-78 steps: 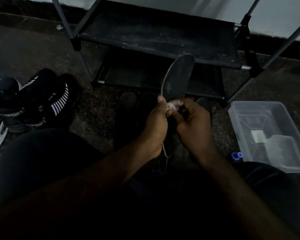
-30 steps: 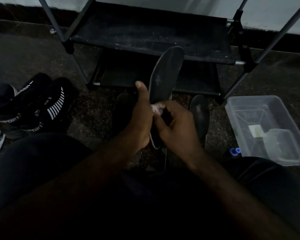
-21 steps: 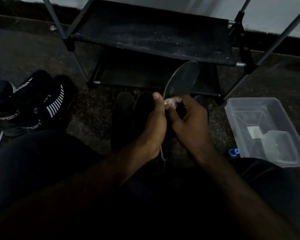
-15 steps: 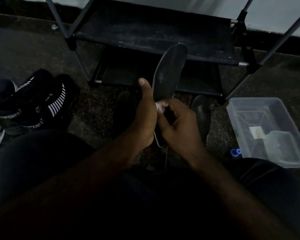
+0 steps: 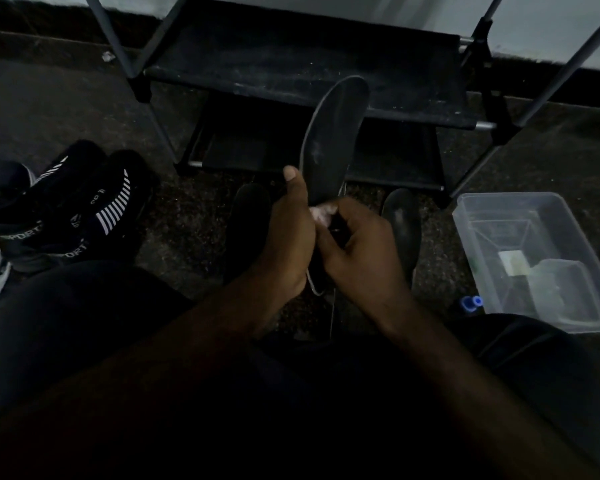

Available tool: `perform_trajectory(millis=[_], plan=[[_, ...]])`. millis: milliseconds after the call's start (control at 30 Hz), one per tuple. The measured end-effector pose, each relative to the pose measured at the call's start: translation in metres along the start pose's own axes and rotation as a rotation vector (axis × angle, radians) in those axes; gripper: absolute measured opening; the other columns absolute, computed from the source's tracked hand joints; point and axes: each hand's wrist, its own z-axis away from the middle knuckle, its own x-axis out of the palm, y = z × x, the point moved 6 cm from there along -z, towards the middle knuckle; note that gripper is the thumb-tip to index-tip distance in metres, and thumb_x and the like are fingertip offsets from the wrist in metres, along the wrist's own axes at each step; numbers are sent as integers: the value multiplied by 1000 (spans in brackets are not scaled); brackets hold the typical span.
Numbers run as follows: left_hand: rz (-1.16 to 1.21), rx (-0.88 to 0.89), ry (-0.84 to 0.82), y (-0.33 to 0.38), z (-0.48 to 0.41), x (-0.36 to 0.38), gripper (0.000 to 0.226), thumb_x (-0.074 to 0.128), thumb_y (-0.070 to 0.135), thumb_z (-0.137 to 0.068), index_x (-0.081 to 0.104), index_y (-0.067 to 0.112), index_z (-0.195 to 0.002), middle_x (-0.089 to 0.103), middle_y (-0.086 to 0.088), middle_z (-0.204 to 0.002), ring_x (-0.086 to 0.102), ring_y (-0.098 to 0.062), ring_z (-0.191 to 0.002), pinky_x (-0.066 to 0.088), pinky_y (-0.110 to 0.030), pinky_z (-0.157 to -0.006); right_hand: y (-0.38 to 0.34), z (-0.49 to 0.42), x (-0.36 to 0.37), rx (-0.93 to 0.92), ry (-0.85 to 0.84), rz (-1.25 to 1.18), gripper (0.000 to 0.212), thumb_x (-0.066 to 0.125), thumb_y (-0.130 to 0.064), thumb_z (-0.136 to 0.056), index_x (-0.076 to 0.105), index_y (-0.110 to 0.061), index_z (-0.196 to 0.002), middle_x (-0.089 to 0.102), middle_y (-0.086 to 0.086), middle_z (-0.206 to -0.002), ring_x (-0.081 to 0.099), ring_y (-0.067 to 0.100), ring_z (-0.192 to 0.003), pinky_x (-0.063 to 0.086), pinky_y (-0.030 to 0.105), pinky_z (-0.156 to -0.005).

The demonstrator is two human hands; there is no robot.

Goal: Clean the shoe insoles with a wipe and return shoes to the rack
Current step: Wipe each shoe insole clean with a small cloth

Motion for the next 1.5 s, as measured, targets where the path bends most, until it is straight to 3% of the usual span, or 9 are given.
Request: perform_trajectory(millis=[167,400,533,767,1000,1100,1233,1400,1500], plan=[[-147,87,-25,-6,8,9,62,22,51,-103,72,14,-108,75,-2,-102,70,-11,-99,53,-33,-96,16,-8,-21,96,146,10,7,66,-21,-92,68,-14,-93,71,-8,-87,66,4,-79,55,30,-71],[-47,49,85,6,-2,-5,61,27,54,-101,70,12,-95,75,-12,-89,72,-25,-89,56,-45,-89,-1,2,7,-28,-65,27,4,63,-13,-89,66,-10,-90,67,-1,-87,64,11,-81,54,34,-72],[-120,76,28,6,3,4,59,24,49,-103,72,16,-97,76,1,-88,72,-10,-88,56,-30,-89,16,-9,-11,70,43,32,11,64,-21,-92,70,-13,-97,71,-7,-93,66,4,-87,56,32,-78],[-10,25,69,1,1,-4,59,27,54,-101,68,13,-111,75,-9,-95,72,-20,-91,56,-38,-88,2,3,5,-18,-70,35,3,64,-12,-88,67,-11,-89,68,-2,-87,65,9,-81,54,35,-73],[-118,38,-20,-2,10,7,61,22,53,-102,72,18,-105,74,0,-103,69,-10,-100,52,-33,-96,16,-12,-21,12,126,192,11,64,-22,-94,69,-12,-94,69,-2,-91,63,9,-83,51,27,-72],[-119,25,16,-3,7,3,63,23,52,-102,73,18,-88,76,-2,-91,71,-13,-92,53,-33,-92,14,-5,-9,27,32,69,8,65,-20,-92,68,-14,-91,70,-2,-89,65,9,-82,55,34,-72],[-38,22,40,-1,3,-1,62,25,54,-101,70,12,-108,76,-6,-88,73,-17,-88,56,-35,-88,10,-3,0,11,-63,9,12,63,-22,-91,70,-13,-94,70,-3,-91,67,8,-85,57,38,-74],[-37,0,-24,-4,2,6,70,22,53,-102,76,20,-72,76,-4,-86,72,-15,-88,55,-30,-85,19,-9,-11,84,39,46,11,65,-23,-93,71,-14,-96,71,-8,-91,66,2,-84,56,31,-74],[8,-38,35,-8,-2,0,66,25,57,-100,76,18,-86,76,-5,-87,72,-17,-89,55,-33,-85,12,-2,1,56,-27,24,8,65,-18,-92,69,-12,-94,70,-5,-90,66,4,-83,56,32,-74]])
